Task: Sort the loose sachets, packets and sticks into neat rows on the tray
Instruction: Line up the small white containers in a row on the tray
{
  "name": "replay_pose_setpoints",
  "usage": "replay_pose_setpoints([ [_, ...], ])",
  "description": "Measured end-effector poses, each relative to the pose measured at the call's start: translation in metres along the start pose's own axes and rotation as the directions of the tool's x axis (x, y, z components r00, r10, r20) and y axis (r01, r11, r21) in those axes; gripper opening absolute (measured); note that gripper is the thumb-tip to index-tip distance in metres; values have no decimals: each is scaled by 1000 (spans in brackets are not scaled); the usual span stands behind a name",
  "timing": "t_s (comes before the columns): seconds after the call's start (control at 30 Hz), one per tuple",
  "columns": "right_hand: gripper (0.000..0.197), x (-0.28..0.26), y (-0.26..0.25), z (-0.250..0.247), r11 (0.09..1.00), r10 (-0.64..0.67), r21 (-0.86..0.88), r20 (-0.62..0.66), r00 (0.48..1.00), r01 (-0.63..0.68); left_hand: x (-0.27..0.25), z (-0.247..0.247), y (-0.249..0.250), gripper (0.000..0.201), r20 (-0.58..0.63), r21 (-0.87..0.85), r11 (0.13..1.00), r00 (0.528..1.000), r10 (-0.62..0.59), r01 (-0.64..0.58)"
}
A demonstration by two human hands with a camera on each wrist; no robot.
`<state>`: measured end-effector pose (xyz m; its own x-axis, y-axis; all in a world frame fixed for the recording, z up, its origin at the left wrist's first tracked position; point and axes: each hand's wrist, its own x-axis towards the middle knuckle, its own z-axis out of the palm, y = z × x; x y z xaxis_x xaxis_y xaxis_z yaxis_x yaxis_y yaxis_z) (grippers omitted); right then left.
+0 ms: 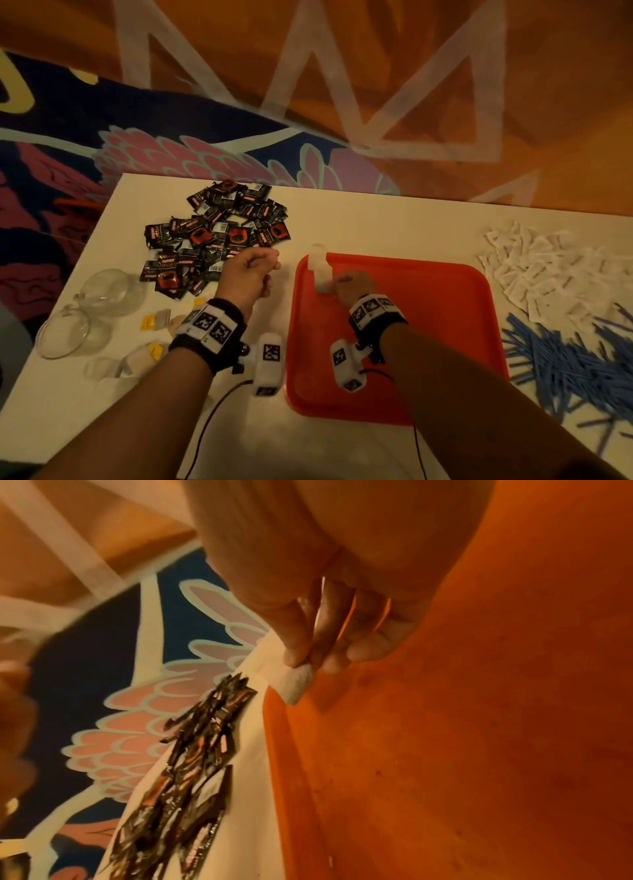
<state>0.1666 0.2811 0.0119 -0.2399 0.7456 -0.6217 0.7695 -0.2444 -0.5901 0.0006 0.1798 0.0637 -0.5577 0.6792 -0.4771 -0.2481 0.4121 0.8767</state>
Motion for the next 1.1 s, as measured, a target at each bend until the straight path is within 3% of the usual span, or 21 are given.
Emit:
replay_pose_setpoints([
  [0.2, 20, 21, -4, 24, 994, 106, 24, -5, 994, -106, 4, -27, -18, 11, -25, 6, 1000, 1000, -19, 19],
  [0.5, 29, 29, -10, 27, 993, 114, -16, 41, 993, -114, 5, -38, -23, 11, -41, -18, 999, 998, -41, 40],
  [0.6, 21, 26, -10, 28, 990, 137, -9, -25, 990, -138, 6, -35, -24, 12, -34, -30, 998, 998, -60, 59],
  [0.8, 15, 14, -3, 22, 981, 148, 137, -77, 986, -137, 7, -24, -22, 28, 39, -216, 951, 975, -217, 220],
  [0.9, 11, 0, -11, 10, 994, -38, 103, -38, 999, 42, 2, -11, -14, 36, 106, -310, 897, 949, -296, 315],
  [0.97, 11, -18, -18, 0, 973, -202, 107, -30, 979, 204, -3, -1, -6, 37, 137, -334, 875, 937, -323, 350],
  [1.1, 11, -55, -26, -14, 855, -511, 80, -29, 859, 512, -11, 19, 3, 35, 179, -405, 822, 917, -358, 400],
])
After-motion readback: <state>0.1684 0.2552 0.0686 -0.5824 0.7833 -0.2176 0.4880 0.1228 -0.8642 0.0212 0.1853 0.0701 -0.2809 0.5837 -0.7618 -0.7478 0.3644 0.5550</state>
